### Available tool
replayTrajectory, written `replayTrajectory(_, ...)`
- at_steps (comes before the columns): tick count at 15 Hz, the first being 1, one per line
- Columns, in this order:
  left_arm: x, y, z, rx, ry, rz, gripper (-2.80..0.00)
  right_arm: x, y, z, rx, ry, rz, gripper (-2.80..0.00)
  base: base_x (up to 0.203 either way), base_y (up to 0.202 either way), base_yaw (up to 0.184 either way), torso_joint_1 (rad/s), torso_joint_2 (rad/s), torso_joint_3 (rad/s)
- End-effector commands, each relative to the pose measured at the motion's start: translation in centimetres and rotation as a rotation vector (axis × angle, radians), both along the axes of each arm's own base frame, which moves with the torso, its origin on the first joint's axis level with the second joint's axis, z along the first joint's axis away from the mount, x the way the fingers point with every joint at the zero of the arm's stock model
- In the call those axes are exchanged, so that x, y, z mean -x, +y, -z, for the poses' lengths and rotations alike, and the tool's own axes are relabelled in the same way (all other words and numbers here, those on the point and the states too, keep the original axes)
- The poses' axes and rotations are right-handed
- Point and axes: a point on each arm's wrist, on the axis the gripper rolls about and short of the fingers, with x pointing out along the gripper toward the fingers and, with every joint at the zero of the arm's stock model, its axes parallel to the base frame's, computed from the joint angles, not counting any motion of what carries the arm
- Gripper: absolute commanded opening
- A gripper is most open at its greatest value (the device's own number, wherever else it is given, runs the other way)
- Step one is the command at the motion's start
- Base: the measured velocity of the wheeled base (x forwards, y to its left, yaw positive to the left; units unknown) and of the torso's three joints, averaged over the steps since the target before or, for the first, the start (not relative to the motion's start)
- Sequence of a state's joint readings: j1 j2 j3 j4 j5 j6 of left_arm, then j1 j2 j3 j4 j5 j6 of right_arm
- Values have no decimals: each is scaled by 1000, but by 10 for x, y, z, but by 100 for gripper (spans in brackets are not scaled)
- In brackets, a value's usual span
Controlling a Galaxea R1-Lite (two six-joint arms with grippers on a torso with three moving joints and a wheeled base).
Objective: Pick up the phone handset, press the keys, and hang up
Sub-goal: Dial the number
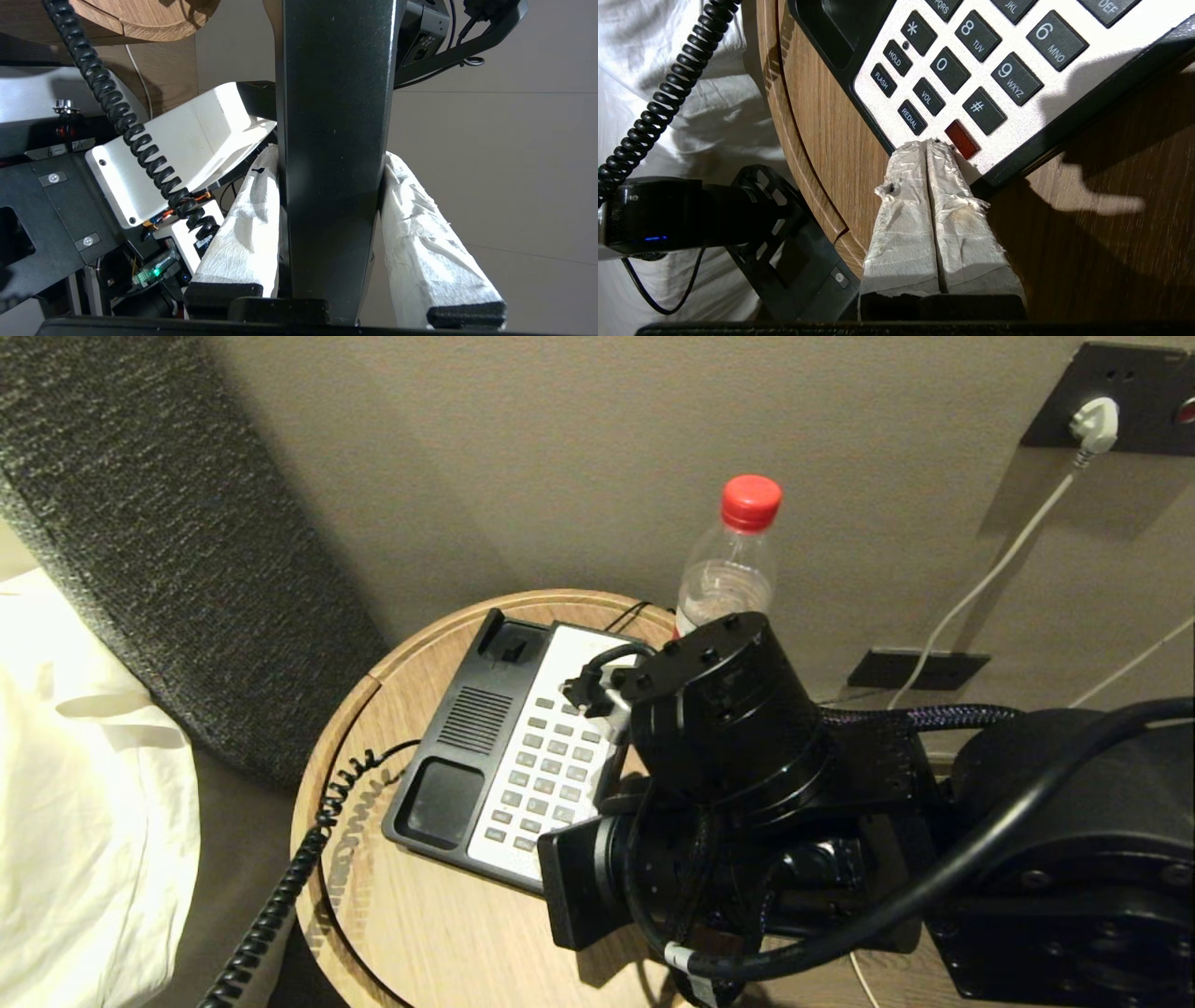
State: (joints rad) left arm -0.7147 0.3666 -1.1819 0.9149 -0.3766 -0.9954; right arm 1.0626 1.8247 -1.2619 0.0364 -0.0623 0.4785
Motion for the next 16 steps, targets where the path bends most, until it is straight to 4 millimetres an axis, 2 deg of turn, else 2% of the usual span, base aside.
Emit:
replayTrajectory(1, 0, 0, 1, 1, 11, 2, -280, -1, 0, 1, 3, 2, 2, -280, 0, 0, 0, 0, 0, 0)
replayTrajectory(6, 1, 1, 1, 3, 8, 2, -280, -1, 1, 4, 29, -19, -13, -280, 0, 0, 0, 0, 0, 0)
replayTrajectory(11, 0, 0, 0, 2, 9, 2, -280, 3, -5, -11, -22, -29, -10, -280, 0, 0, 0, 0, 0, 0)
replayTrajectory(16, 1, 1, -1, 6, 6, 2, -280, 1, -3, -5, 1, -28, -10, -280, 0, 0, 0, 0, 0, 0)
